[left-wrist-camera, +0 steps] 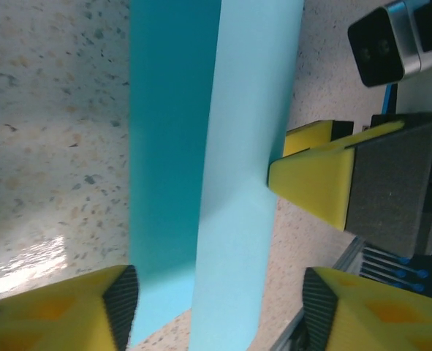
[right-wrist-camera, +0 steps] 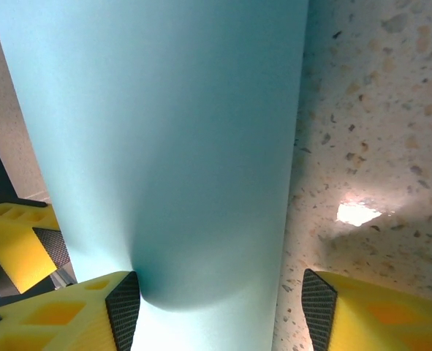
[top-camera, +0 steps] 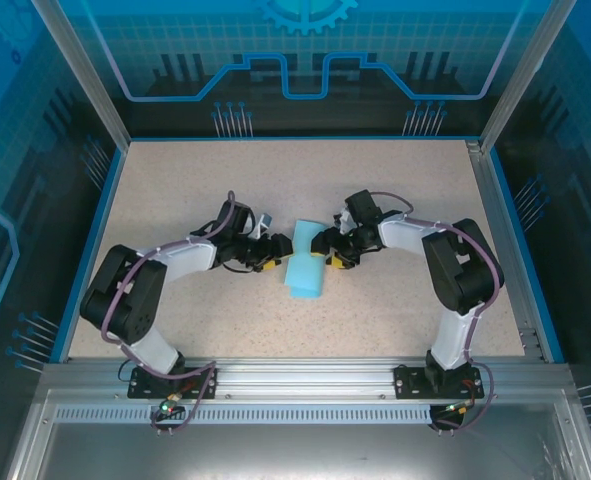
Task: Fold a paper plane with a square sheet of paper (pick it up from the middle)
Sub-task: Fold the square sheet of paper in half at the center of the table.
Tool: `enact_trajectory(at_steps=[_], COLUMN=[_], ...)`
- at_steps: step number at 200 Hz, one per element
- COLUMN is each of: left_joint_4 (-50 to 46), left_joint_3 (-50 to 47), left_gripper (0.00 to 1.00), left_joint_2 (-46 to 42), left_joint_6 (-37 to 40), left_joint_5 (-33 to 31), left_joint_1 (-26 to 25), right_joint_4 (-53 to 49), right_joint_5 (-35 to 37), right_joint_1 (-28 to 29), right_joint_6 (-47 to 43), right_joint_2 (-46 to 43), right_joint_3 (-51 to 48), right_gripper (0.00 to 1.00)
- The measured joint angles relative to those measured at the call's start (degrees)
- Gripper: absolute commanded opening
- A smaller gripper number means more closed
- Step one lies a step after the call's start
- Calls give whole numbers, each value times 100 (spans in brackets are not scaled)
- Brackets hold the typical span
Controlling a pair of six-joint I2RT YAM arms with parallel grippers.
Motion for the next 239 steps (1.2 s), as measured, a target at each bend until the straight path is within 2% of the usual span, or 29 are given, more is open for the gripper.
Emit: enact_trajectory(at_steps=[14,29,51,73,134,187,239], left_joint_4=[76,155,229,278,323,435,535], left_joint_3=[44,46,46,50,72,72,74], left_gripper=[49,47,39,28,6,2,3], left_joint_2=[133,219,275,291,415,452,540], left_joint_6=[-90,-131,-164,-188,-227,-221,-221], left_joint_5=[63,105,162,186,251,269,310], left_joint_1=[-22,-31,-57,-74,-79,-149,-208], right_joint_4=[-4,-4,-4,-4,-46,48,72], right_joint_5=[-11,-15,-15,-13,0,214,590], right_joint_1=[-7,-22,-24,-24,-24,-24,151], right_joint_6=[-46,-74,-94,-109,-131,-127,-168], right_joint_2=[-2,-4,-4,-4,-90,-697,-826], right_joint_3=[-2,-2,-7,-17,-79,-396,-516], right_gripper=[64,64,64,64,64,66,58])
